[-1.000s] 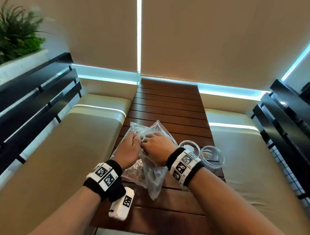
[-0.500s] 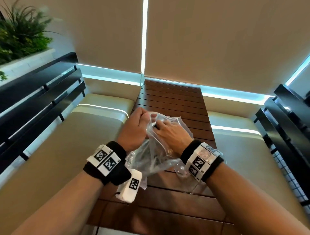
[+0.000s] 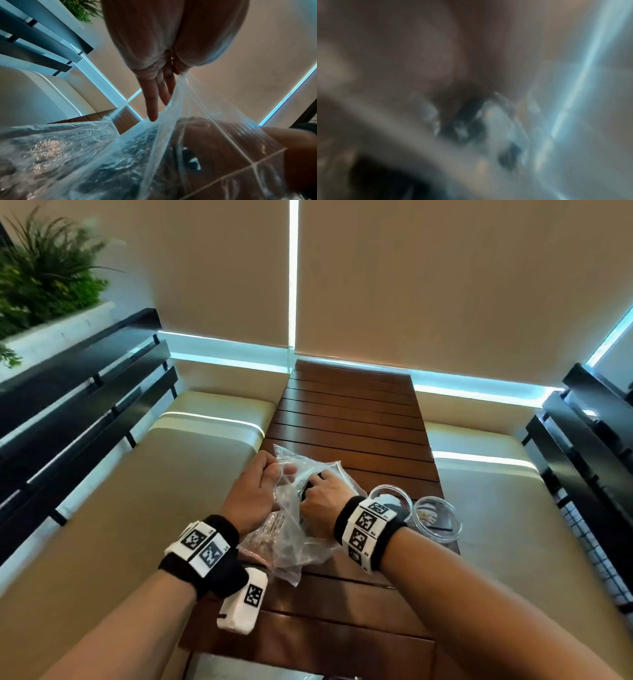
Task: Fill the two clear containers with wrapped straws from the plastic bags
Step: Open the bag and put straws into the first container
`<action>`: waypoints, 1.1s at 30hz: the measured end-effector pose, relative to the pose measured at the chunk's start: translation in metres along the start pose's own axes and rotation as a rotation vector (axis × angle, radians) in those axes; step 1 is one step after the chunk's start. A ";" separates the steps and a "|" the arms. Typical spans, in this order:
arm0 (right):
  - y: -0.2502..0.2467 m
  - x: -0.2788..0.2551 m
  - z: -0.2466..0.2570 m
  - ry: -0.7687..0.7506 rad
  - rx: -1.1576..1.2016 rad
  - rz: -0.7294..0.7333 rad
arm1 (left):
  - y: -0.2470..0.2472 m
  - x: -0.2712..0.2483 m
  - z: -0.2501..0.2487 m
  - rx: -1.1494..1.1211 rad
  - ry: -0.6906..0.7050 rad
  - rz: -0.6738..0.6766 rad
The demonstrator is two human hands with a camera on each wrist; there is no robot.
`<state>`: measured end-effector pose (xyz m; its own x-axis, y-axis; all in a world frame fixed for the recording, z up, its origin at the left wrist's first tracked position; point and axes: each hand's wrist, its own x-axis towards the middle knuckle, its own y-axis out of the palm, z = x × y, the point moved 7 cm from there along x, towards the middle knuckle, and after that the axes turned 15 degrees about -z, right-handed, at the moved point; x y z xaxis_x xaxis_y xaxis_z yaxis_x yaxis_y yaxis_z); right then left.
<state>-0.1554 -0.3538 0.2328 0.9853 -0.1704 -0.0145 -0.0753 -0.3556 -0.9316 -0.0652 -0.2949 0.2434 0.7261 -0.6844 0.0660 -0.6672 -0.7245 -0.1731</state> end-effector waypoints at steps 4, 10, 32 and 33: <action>-0.003 -0.001 0.013 -0.100 -0.052 -0.030 | 0.003 -0.005 -0.004 -0.014 0.014 0.012; 0.021 -0.001 0.014 -0.004 -0.052 0.150 | 0.005 -0.012 0.001 0.009 0.014 0.020; 0.027 -0.021 -0.036 0.364 0.323 0.347 | 0.037 -0.040 0.056 0.709 0.124 0.397; 0.028 -0.024 -0.036 0.377 0.382 0.374 | 0.041 -0.040 0.057 0.753 0.170 0.405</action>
<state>-0.1865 -0.3931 0.2200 0.7769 -0.5543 -0.2986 -0.2739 0.1295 -0.9530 -0.1118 -0.2921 0.1774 0.3825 -0.9240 -0.0059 -0.5372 -0.2172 -0.8150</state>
